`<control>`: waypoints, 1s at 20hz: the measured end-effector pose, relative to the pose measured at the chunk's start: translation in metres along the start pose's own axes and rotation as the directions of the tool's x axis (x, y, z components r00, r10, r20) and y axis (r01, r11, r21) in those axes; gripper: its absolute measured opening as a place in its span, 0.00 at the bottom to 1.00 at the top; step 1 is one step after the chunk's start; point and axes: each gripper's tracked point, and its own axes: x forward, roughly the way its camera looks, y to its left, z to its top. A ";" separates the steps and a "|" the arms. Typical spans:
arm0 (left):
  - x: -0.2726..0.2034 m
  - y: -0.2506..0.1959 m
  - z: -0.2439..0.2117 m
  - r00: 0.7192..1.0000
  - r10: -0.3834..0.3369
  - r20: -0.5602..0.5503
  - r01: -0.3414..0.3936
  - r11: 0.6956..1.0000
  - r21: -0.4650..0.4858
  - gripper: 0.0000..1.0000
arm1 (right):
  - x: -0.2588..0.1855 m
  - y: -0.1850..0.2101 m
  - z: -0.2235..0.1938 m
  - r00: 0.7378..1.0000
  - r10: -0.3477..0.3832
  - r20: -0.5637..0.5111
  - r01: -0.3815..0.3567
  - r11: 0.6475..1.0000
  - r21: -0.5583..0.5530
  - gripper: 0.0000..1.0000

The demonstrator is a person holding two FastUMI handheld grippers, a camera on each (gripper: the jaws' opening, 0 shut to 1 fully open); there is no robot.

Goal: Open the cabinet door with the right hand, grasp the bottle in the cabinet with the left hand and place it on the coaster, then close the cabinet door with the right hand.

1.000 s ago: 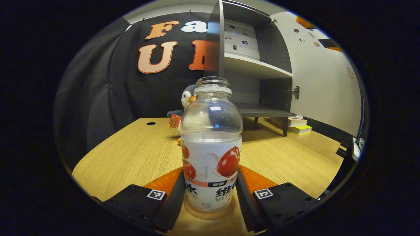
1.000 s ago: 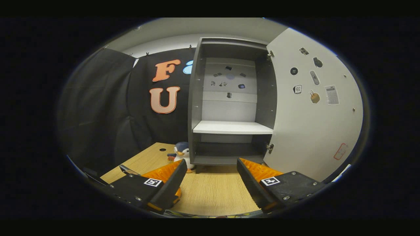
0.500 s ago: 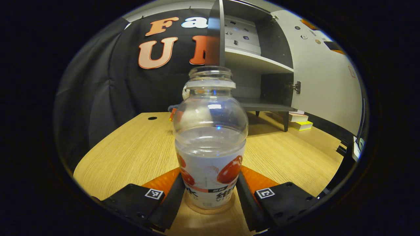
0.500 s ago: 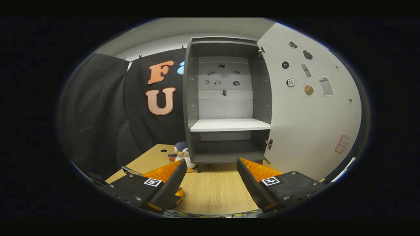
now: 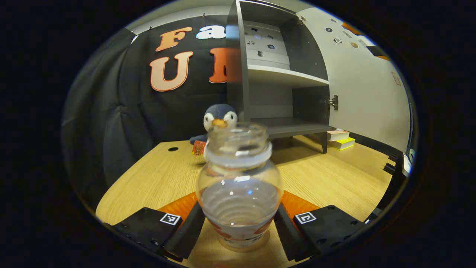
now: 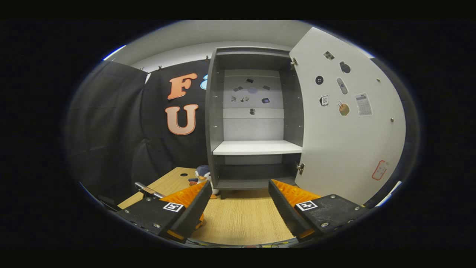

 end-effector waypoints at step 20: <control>-0.060 0.000 0.224 0.973 0.114 0.199 -0.091 0.989 -0.120 0.96 | -0.095 -0.156 0.096 0.973 -0.184 0.138 0.190 0.981 -0.034 0.97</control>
